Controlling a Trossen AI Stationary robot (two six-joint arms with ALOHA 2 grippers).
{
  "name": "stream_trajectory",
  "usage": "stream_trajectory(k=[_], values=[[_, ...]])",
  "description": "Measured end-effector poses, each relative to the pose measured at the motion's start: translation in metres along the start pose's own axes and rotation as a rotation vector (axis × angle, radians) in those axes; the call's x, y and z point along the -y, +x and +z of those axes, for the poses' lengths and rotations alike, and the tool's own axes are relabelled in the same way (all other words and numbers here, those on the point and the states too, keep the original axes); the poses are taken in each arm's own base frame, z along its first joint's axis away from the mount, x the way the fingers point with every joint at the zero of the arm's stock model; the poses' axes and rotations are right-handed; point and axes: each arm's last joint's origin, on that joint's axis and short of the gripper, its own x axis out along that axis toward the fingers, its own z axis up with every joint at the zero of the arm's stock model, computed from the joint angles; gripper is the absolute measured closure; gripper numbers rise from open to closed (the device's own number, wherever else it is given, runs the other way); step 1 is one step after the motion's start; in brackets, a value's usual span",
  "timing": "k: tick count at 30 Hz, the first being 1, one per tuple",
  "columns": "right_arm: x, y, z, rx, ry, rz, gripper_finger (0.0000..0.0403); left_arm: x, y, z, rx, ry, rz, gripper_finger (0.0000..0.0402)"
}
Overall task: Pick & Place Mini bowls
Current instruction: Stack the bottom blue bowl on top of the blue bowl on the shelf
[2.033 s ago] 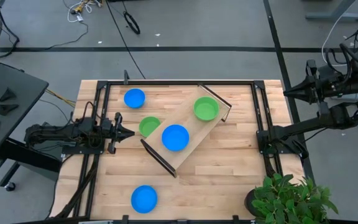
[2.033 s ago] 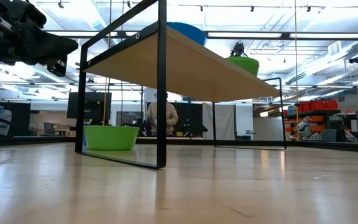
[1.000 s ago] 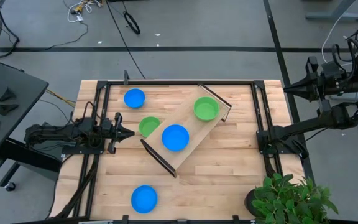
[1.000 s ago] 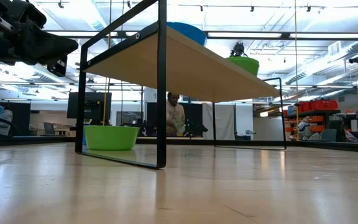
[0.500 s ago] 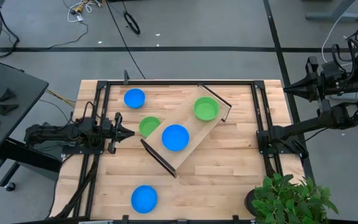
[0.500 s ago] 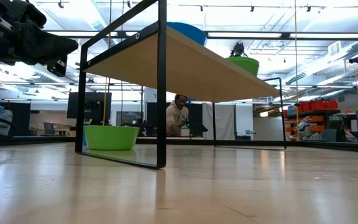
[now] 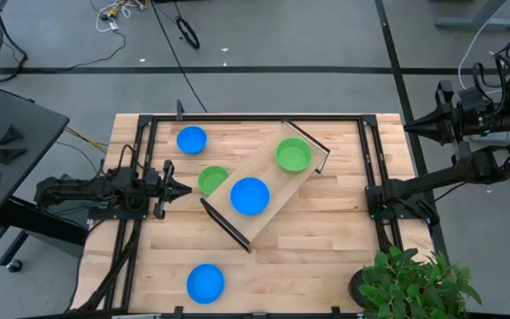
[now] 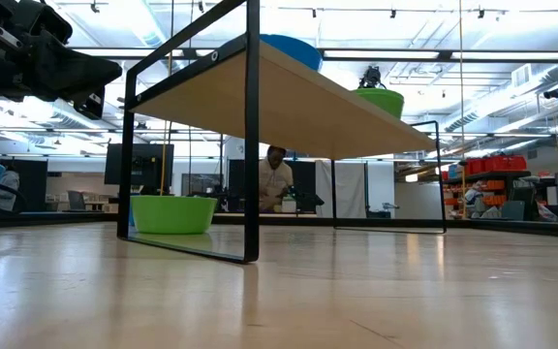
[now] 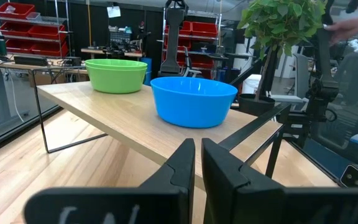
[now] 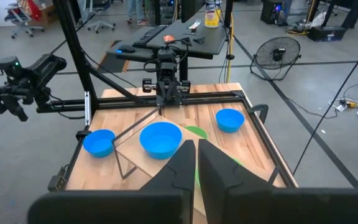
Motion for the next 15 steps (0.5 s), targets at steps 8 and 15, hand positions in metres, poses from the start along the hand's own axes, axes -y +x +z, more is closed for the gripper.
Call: stream_trajectory(k=[8,15], values=[[0.0,0.0,0.0,0.0,0.0,0.0,0.038,0.0,0.0,0.0,0.0,0.0,0.0,0.0369],[0.0,-0.015,-0.006,0.036,-0.001,0.001,0.038,0.0,0.0,0.0,0.0,0.0,-0.001,0.0369]])
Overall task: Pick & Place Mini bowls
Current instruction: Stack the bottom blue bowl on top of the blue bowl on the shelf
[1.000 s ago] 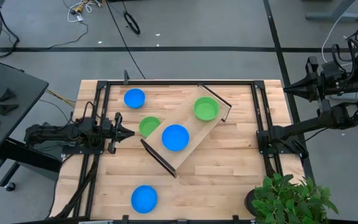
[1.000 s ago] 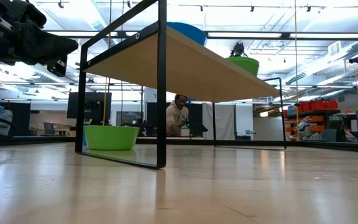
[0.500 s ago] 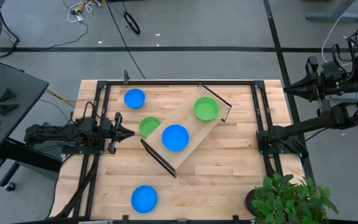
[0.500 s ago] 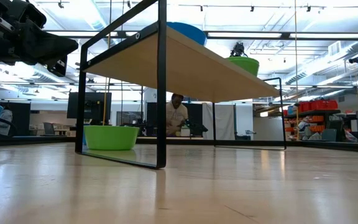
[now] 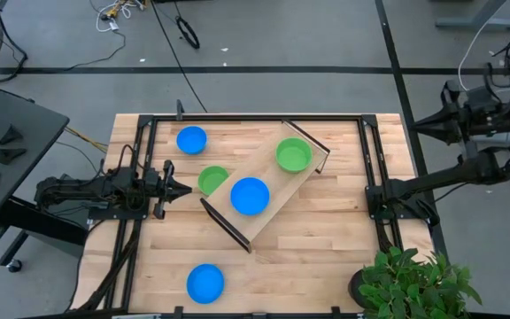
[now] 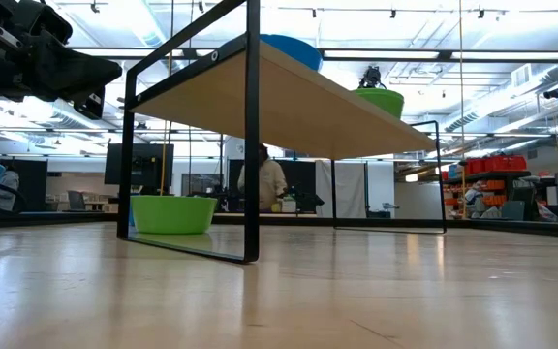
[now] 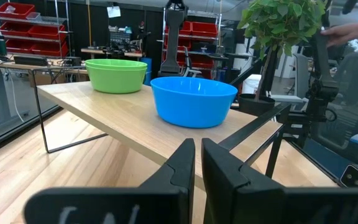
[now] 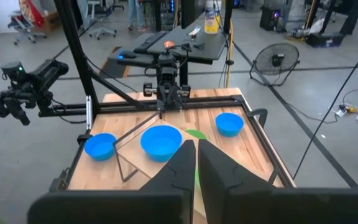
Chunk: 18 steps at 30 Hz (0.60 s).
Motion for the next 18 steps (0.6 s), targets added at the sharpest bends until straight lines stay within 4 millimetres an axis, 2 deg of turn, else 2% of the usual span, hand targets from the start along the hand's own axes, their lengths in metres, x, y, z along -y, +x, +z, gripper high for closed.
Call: stream_trajectory(k=[18], values=[[-0.001,-0.056,-0.024,0.14,-0.002,0.002,0.038,0.0,0.0,0.0,-0.001,0.0,0.0,0.0369]])
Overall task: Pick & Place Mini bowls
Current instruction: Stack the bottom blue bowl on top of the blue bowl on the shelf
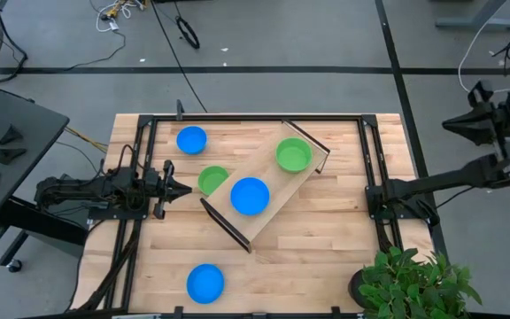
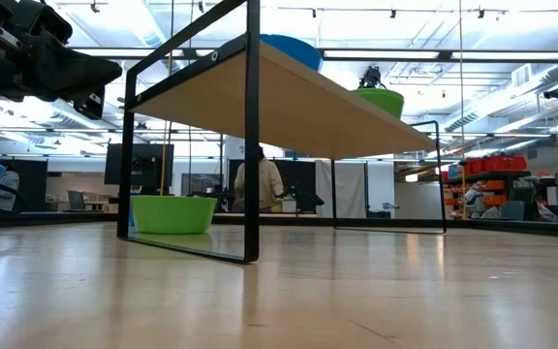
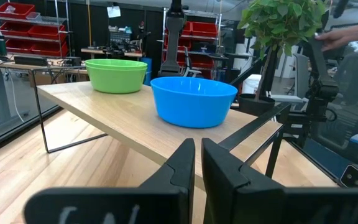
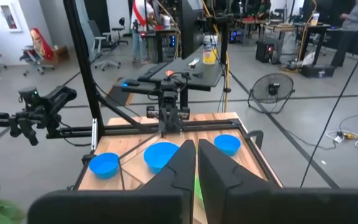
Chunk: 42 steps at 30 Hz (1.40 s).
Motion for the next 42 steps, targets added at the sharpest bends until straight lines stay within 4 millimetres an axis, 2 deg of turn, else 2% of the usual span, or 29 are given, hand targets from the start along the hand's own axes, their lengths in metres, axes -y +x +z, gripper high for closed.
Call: stream_trajectory(k=[6,42], values=[[-0.0001,-0.0115,-0.0041,0.028,-0.001,0.0,0.038,0.0,0.0,0.0,0.0,0.0,0.001,0.0369],[-0.0001,-0.0112,-0.0044,0.025,-0.022,0.0,0.038,0.0,0.0,0.0001,0.0,0.0,0.0,0.0369]])
